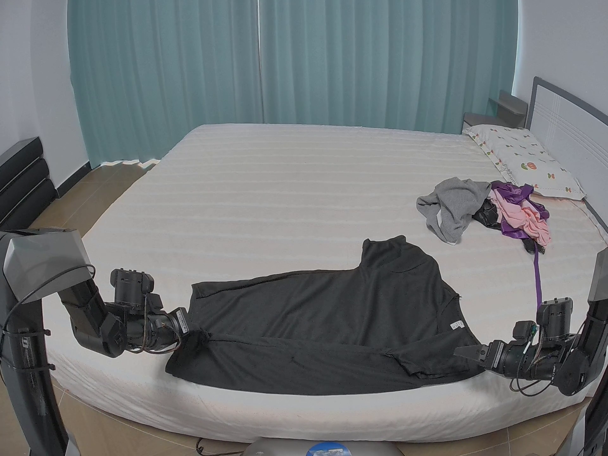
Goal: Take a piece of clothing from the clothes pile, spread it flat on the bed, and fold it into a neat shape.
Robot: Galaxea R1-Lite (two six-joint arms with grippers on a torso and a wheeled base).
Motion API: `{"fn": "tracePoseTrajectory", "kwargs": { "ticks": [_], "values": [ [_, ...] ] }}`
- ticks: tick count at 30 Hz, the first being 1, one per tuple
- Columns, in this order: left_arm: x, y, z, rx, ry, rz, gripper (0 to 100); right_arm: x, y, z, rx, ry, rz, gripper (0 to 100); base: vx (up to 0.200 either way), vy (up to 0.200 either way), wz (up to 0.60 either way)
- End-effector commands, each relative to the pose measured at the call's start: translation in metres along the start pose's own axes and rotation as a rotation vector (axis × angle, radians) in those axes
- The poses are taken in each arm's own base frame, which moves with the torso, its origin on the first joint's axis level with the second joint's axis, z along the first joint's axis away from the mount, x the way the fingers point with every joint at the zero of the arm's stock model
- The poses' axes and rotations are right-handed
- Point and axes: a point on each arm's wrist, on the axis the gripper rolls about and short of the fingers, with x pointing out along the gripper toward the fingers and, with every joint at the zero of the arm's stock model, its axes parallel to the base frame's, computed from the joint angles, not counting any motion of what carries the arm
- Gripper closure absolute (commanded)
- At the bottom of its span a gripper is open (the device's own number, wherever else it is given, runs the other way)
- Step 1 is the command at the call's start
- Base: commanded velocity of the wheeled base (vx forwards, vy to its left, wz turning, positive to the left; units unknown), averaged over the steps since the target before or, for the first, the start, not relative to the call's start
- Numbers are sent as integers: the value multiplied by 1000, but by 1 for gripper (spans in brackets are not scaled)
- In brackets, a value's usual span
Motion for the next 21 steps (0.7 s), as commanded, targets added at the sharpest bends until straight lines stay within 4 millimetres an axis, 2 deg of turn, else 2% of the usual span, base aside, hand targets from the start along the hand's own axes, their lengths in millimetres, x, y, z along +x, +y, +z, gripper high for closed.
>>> {"fn": "tracePoseTrajectory", "kwargs": {
  "ticks": [1, 9, 14, 21],
  "values": [
    [-24, -4, 3, -9, -35, 5, 100, 0, 1, 1, -4, -16, 10, 0, 0, 0, 0],
    [-45, -12, 5, -4, -71, -9, 100, 3, 2, 6, -14, -34, 15, 0, 0, 0, 0],
    [-60, -15, 1, -6, -78, -14, 100, 18, 2, 17, -28, -58, 23, 0, 0, 0, 0],
    [-62, -15, -1, -9, -70, -20, 100, 38, -10, 19, -74, -30, 8, 0, 0, 0, 0]
  ]
}}
